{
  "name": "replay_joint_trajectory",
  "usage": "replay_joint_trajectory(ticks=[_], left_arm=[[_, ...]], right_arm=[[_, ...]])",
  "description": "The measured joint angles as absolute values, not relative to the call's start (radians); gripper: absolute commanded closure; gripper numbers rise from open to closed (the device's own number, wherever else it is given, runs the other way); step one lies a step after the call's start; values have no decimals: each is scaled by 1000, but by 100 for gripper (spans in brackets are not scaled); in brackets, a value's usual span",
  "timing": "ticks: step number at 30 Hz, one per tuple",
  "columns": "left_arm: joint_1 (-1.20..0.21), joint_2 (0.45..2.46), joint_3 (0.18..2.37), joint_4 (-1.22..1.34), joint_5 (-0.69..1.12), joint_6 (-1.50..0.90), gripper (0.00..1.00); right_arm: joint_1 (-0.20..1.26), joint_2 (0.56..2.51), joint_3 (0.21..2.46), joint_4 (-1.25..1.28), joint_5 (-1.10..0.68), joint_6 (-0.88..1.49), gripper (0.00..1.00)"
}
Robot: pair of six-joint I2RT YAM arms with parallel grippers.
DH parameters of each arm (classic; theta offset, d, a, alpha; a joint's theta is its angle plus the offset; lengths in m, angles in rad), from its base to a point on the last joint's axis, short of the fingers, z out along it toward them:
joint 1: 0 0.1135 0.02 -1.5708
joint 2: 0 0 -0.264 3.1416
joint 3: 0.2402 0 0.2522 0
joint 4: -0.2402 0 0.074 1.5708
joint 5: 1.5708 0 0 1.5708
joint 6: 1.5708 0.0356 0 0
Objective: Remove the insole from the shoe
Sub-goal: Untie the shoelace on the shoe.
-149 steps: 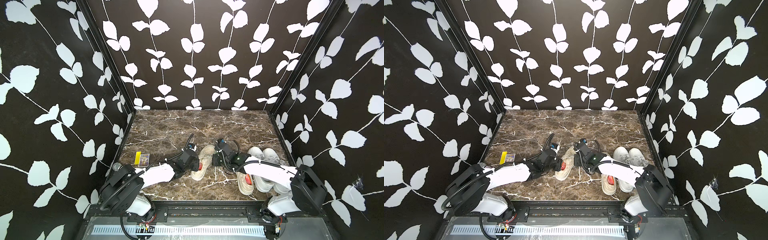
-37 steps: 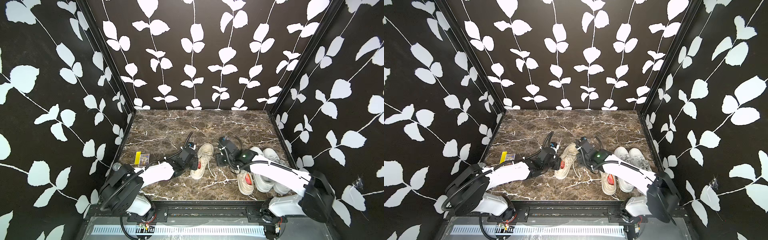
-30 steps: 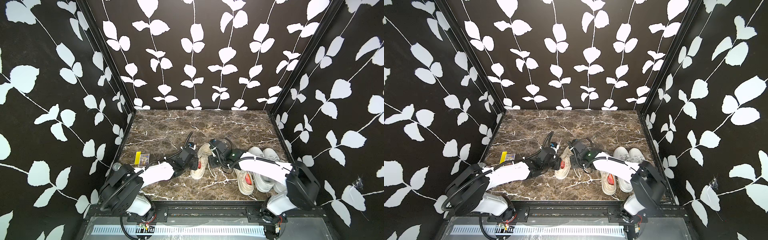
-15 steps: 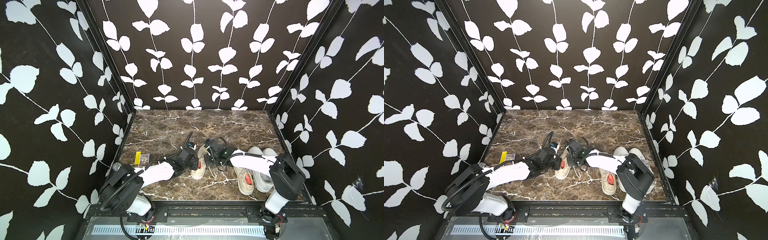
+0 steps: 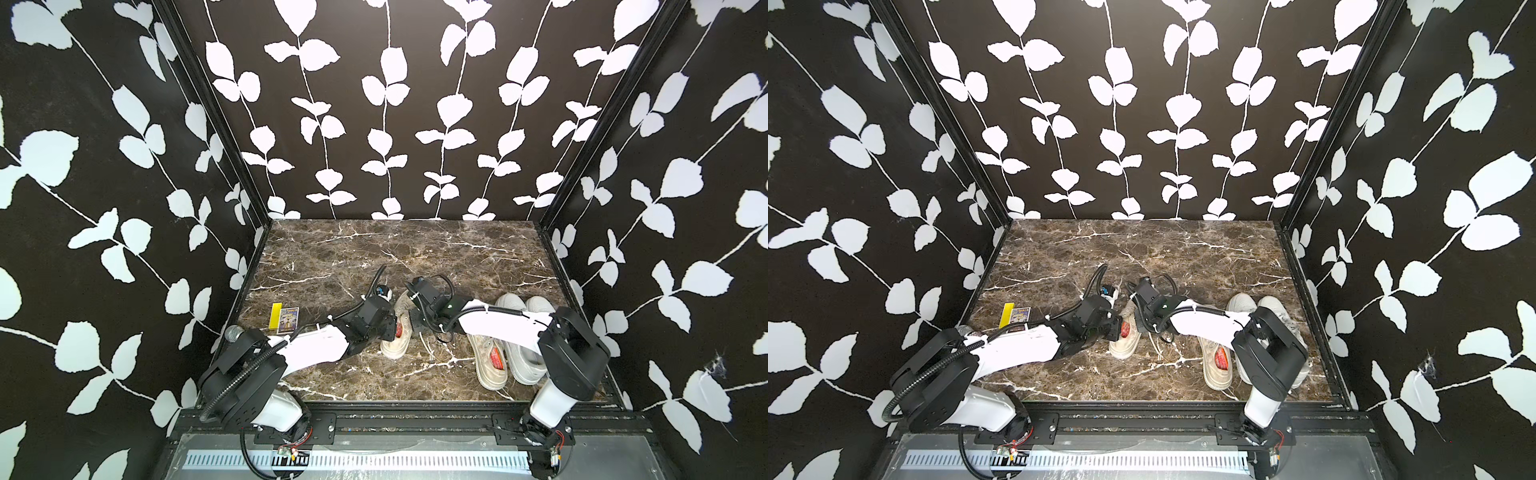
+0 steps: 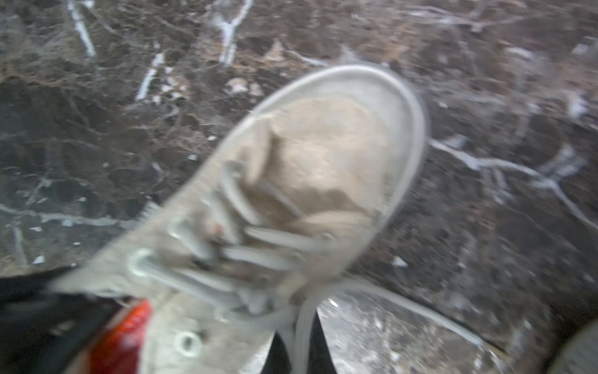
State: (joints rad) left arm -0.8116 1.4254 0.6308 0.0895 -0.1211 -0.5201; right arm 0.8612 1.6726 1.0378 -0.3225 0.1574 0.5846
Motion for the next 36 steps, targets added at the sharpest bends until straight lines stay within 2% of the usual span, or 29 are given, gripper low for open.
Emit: replay_joint_trajectory(ticks=[11, 13, 17, 21, 27, 36], left_arm=[[-826, 1420, 622, 96, -112, -535, 100], [-826, 1420, 622, 100, -99, -534, 100], [-819, 1421, 622, 104, -70, -530, 100], [-816, 1421, 622, 107, -46, -525, 100], [-818, 1433, 622, 128, -18, -521, 100], [-839, 1438, 622, 141, -14, -516, 100]], right_arm=[[865, 1535, 933, -323, 171, 663, 100], [864, 1534, 933, -325, 167, 664, 94], [861, 1514, 933, -337, 139, 647, 66], [862, 1439, 932, -353, 99, 605, 54], [868, 1346, 945, -383, 99, 544, 48], [895, 1525, 1075, -411, 124, 495, 47]])
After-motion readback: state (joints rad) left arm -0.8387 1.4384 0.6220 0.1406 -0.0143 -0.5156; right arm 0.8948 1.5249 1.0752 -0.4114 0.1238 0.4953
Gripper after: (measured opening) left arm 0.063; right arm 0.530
